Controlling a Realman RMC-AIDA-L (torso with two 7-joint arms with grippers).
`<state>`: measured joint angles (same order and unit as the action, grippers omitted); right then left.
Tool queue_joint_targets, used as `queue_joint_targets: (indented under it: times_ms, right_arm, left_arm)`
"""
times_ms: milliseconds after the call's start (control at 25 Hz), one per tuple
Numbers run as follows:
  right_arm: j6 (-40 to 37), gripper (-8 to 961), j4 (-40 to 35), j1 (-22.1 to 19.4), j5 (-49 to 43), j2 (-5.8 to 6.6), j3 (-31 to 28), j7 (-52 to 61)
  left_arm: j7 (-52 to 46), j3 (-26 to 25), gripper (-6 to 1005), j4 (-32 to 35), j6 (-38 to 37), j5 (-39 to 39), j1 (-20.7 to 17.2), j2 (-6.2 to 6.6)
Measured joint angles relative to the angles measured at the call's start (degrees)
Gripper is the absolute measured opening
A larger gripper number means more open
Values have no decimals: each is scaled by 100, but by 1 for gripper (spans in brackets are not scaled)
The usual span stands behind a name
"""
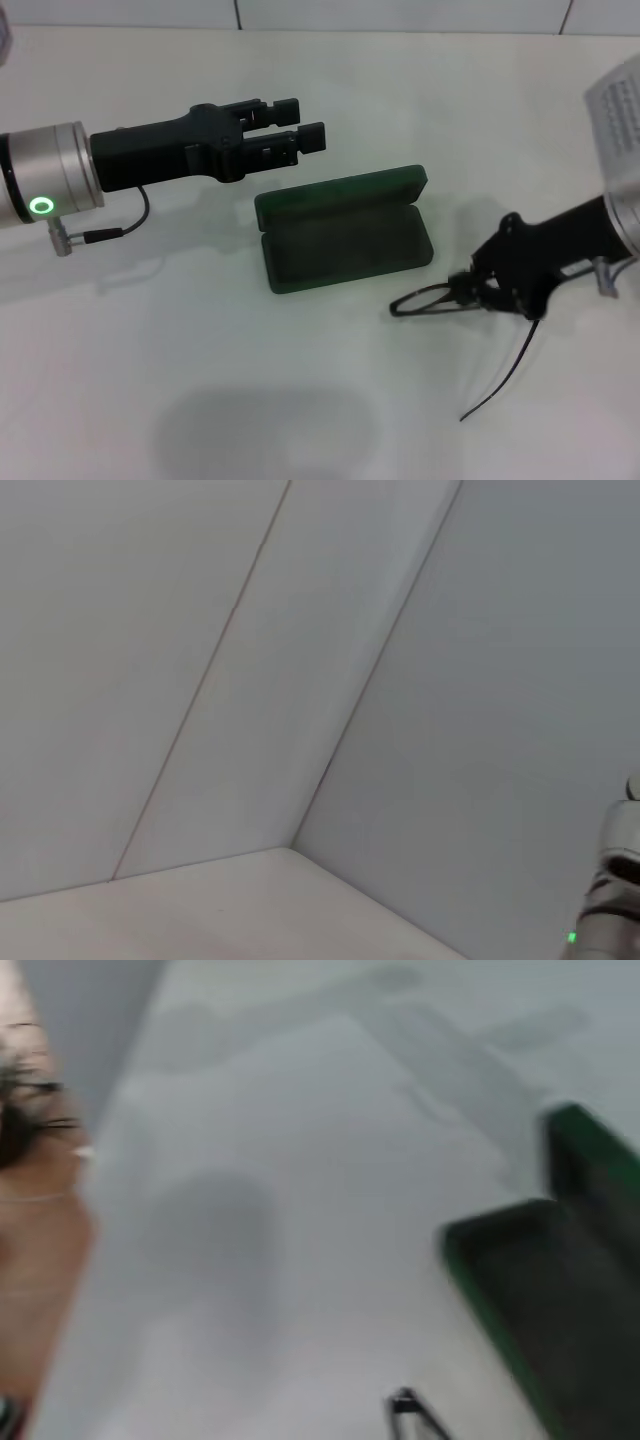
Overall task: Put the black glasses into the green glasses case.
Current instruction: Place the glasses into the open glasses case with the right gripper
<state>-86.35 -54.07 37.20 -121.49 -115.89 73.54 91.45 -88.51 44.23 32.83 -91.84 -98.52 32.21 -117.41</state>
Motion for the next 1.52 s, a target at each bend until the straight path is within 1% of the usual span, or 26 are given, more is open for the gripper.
queue_joint_targets:
  times_ms: [80, 160, 320, 480, 680, 800, 920, 1000, 1200, 1360, 1520]
  right_arm:
    - [391, 97, 91, 10, 4, 3, -11, 159]
    - [721, 96, 73, -77, 88, 3, -71, 229]
    - [1263, 101, -240, -481, 632, 7, -151, 178]
    - [1272, 111, -434, -797, 1171, 36, -233, -47]
    - [1179, 123, -669, -1026, 1150, 51, -264, -151]
    - [1116, 131, -748, -993, 894, 52, -222, -130]
    - [1058, 138, -813, -809, 313, 18, -84, 101]
    - [1145, 143, -813, -705, 87, 9, 88, 164]
    - [1489, 371, -903, -603, -25, 5, 470, 179]
    - [1685, 378, -994, -605, -33, 5, 615, 168]
    - [1864, 378, -899, -523, -174, 6, 803, 183]
  left_arm:
    - [0, 0, 708, -2, 0, 1, 1, -1]
    - [0, -1, 708, -13, 0, 2, 0, -1]
    - [0, -2, 709, -20, 0, 2, -14, 4]
    - [0, -2, 709, -28, -1, 2, -44, 6]
    - [1, -2, 709, -30, -8, 0, -51, 3]
    - [1, -2, 709, -31, -10, -1, -49, 1]
    - [17, 3, 708, -31, -10, -1, -25, -3]
    - [29, 7, 708, -31, -11, -1, -16, -8]
    - [43, 7, 709, -31, -10, -1, -38, -10]
    - [45, 7, 709, -31, -10, -1, -52, -10]
    - [45, 7, 709, -20, -9, -1, -52, -10]
